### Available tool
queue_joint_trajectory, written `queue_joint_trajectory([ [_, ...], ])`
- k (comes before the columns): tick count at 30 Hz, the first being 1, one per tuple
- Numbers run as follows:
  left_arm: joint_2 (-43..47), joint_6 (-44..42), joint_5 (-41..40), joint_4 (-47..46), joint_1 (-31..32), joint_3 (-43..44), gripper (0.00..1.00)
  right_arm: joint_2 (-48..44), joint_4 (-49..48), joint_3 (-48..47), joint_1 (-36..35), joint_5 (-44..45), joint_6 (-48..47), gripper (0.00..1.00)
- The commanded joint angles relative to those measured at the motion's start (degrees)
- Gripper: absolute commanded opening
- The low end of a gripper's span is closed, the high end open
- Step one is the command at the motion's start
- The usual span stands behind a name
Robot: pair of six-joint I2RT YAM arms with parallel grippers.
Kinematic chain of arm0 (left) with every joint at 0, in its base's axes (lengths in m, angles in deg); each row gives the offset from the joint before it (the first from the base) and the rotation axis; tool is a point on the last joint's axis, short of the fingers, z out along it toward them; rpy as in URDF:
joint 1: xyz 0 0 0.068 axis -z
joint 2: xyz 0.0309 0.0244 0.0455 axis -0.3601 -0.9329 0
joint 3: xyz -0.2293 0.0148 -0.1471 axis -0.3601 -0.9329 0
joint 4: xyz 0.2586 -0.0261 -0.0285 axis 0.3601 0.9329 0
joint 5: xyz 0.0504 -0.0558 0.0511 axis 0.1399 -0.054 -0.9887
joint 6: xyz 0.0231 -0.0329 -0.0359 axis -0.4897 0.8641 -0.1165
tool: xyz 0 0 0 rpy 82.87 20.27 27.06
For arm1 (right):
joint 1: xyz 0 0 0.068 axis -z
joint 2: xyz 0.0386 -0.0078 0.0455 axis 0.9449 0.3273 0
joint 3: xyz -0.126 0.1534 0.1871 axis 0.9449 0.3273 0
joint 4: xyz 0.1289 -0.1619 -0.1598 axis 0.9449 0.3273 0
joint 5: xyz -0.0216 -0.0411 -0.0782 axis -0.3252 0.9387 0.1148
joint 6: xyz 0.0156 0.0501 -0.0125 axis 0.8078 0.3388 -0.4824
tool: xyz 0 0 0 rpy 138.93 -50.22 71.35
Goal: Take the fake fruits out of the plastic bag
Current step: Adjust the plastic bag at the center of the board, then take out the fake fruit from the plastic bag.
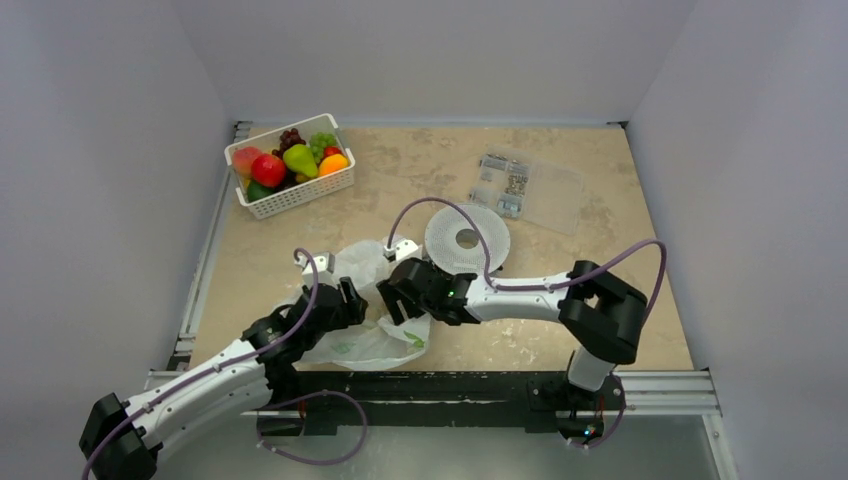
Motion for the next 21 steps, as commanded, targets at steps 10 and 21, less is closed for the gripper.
queue_joint_trajectory([
  [10, 0.19, -8.46, 7.31, -7.03, -0.18, 1.05, 0.62, -6.19, -30.34, 14.73, 8.95, -28.97, -4.86, 0.19],
  [21, -6.72, -10.56, -1.89, -9.34, -0.18, 4.86, 0.59, -6.30, -29.37, 13.49, 11.22, -35.61, -5.82, 0.00],
])
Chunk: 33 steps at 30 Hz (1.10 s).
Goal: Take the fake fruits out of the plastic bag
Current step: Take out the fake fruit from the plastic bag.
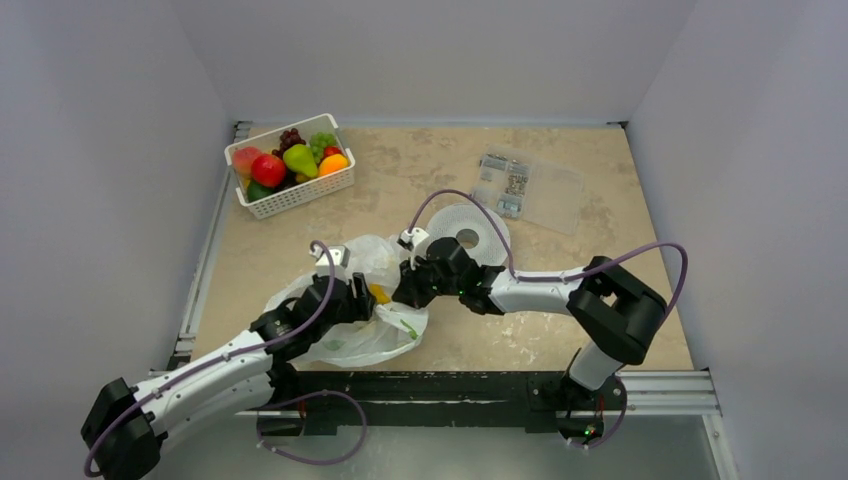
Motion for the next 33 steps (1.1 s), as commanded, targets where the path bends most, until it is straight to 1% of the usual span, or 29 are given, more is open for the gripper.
queue_joint_trajectory([
  [1, -1.86, -0.88, -7.15, -3.24, -0.18, 3.14, 0.59, -1.54, -1.69, -1.00, 0.31, -3.16, -0.80, 0.00],
  [4, -3.35, -0.93, -9.56, -6.50, -0.18, 3.07, 0.59, -1.27, -2.64, -0.95, 0.60, -3.80, -0.48, 0.00],
  [6, -5.22, -1.62, -9.04, -9.79, -0.18, 3.36, 0.59, -0.85, -3.26, -0.89, 0.89, -4.55, -0.07, 0.00],
  [10, -9.63, -2.14, -8.28, -10.69, -0.18, 5.78, 0.61, -0.44, -3.48, -1.08, 1.19, -5.49, 0.03, 0.00],
  [13, -12.13, -1.73, -6.42, -13.11, -0.18, 5.66, 0.63, -0.44, -3.64, -0.94, 1.29, -5.70, 0.15, 0.00],
  [17, -15.07, 0.01, -4.03, -18.14, -0.14, 5.04, 0.72, -0.25, -3.96, -0.72, 1.45, -6.63, 0.04, 0.00],
  [19, -16.70, 0.21, -3.19, -20.52, -0.18, 4.61, 0.74, -0.41, -4.02, -0.40, 1.53, -6.63, 0.17, 0.00],
  [25, -26.23, -0.02, 2.10, -26.16, -0.18, 6.08, 0.76, -1.74, -3.71, 1.89, 2.11, -6.03, -0.31, 0.00],
  [29, -30.75, 1.33, 2.29, -27.58, -0.18, 6.20, 0.75, -3.29, -3.86, 3.88, 2.50, -5.03, -0.51, 0.00],
  [33, -30.89, -0.52, 1.17, -27.88, -0.14, 6.55, 0.61, -4.15, -3.34, 4.45, 2.69, -4.15, -1.10, 0.00],
])
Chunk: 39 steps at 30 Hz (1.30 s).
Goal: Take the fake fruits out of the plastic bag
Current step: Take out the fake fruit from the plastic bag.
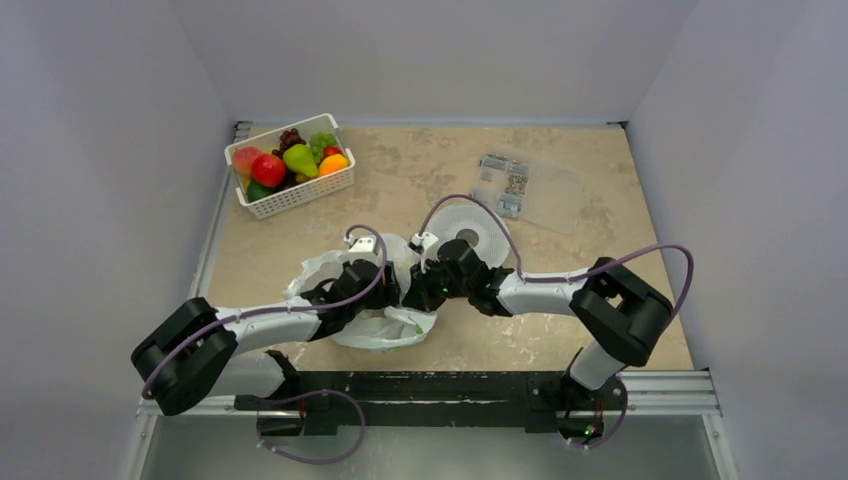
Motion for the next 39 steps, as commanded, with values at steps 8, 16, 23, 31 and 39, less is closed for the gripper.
queue_joint_trajectory([
  [8, 13.86, -5.21, 2.17, 15.29, 0.05, 6.10, 0.26, -4.26, 1.98, -2.76, 0.11, 6.01, -2.48, 0.00],
  [16, 33.17, -4.81, 10.99, 29.52, -1.33, 8.00, 0.06, -3.43, 3.56, -6.05, 0.02, 11.11, -2.30, 0.00],
  [23, 36.78, -7.37, 21.88, 40.10, -3.96, 16.46, 0.00, -2.61, 5.39, -10.07, 0.02, 11.85, -1.31, 0.00],
  [31, 30.76, -14.88, 37.02, 50.59, -6.68, 29.55, 0.00, -0.19, 8.57, -14.16, 0.01, 13.62, -1.23, 0.00],
  [39, 28.97, -18.79, 19.00, 50.69, -10.26, 42.51, 0.00, 1.06, 9.79, -13.65, -0.05, 13.54, -3.62, 0.00],
])
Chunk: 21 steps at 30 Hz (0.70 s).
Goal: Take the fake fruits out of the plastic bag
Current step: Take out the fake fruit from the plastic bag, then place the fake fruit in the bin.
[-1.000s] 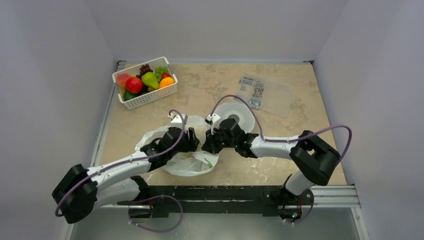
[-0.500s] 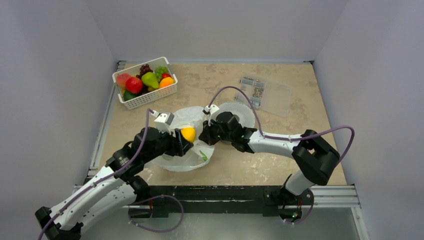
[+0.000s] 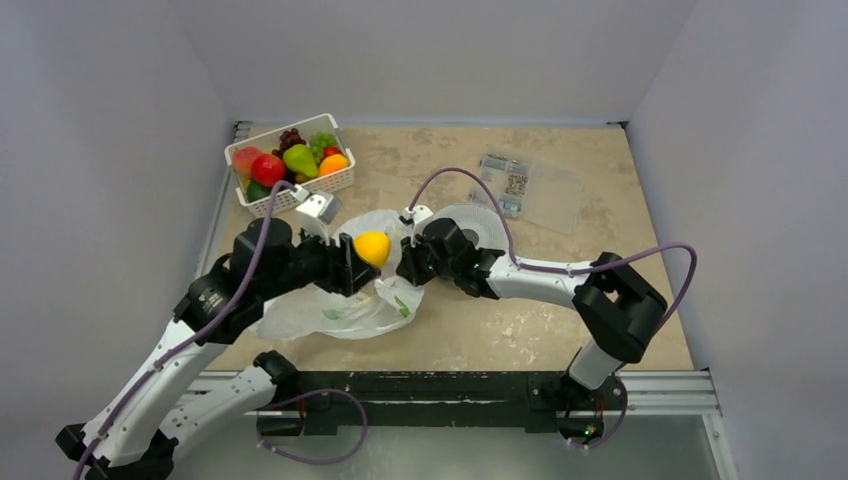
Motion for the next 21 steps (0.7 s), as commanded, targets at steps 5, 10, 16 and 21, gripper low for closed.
queue_joint_trajectory([
  [5, -9.36, -7.97, -18.75, -9.61, -9.42, 13.18, 0.00, 0.57, 0.60, -1.13, -0.55, -1.38, -2.90, 0.00],
  [10, -21.38, -12.14, -24.49, -21.62, -15.58, 15.79, 0.00, 0.45, 0.79, -1.69, -0.66, -1.68, -3.60, 0.07],
  [16, -41.01, -13.35, -24.25, -28.88, -23.53, 24.41, 0.00, -0.44, 1.42, -2.25, -0.70, -2.81, -4.12, 0.24],
  [21, -57.75, -14.46, -23.54, -25.77, -27.72, 37.20, 0.00, -2.31, 2.14, -2.01, -0.66, -2.51, -4.79, 0.37],
])
